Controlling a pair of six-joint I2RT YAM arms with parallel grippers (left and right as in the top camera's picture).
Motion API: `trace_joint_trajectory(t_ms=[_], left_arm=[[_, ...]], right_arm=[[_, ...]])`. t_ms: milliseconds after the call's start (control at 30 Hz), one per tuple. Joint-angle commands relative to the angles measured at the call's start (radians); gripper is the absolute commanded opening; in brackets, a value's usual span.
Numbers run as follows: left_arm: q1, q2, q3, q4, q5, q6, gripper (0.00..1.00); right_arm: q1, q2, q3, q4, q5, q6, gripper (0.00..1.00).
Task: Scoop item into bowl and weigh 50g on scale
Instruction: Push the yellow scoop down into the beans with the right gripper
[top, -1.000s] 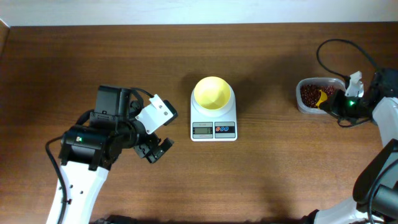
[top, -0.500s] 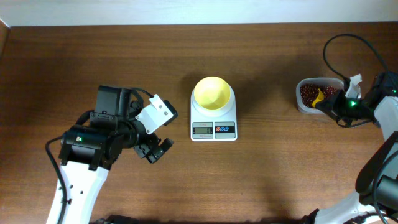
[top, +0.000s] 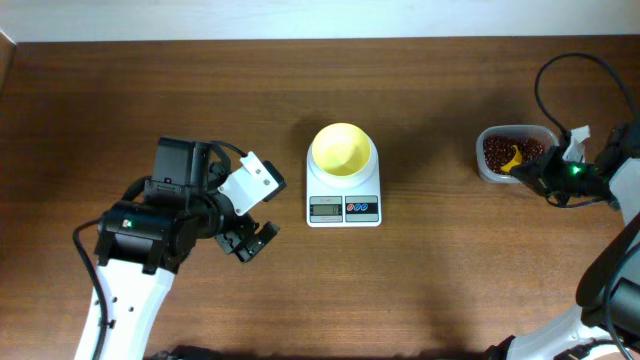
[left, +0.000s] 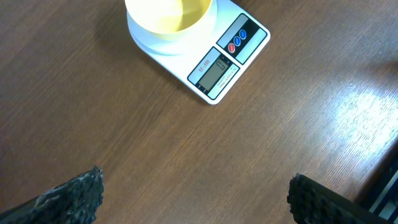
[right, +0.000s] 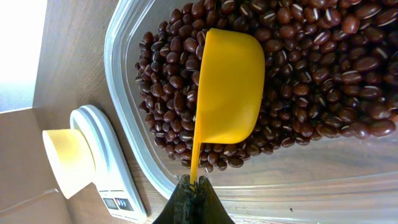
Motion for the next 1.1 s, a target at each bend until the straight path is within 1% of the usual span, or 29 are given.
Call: trace_joint_trajectory(t_ms=[0,167,400,467,633,800,1067], left_arm=[[0.008,0.003,0.018,-0.001,0.000,0.019,0.99],[0.008,0.003,0.018,-0.001,0.000,0.019,0.99],[0.008,0.003,0.018,-0.001,0.000,0.019,0.99],[0.008,0.003,0.018,-0.001,0.000,0.019,0.99],[0.008,0.003,0.018,-0.001,0.000,0.019,0.99],[0.008,0.003,0.018,-0.001,0.000,0.018,0.99],[0.008,0.003,0.018,-0.001,0.000,0.019,0.99]], right_arm=[[-0.006,0.022,-0.013,-0.016,-0.010,-0.004,0.04],[-0.038,0.022,-0.013,-0.011,-0.093,-0.008,0.04],[-0.050,0.022,-0.013,-0.011,-0.123,-0.009,0.04],[-0.050,0.022,-0.013,-0.003,-0.167,-0.016,0.04],[-0.056,0.022,-0.013,0.001,-0.178,-0.016,0.04],[-0.100,0.022,-0.013,0.015,-0.212,-0.017,0.04],[-0.121,0.022,-0.013,0.008,-0.233,-0.056,0.04]])
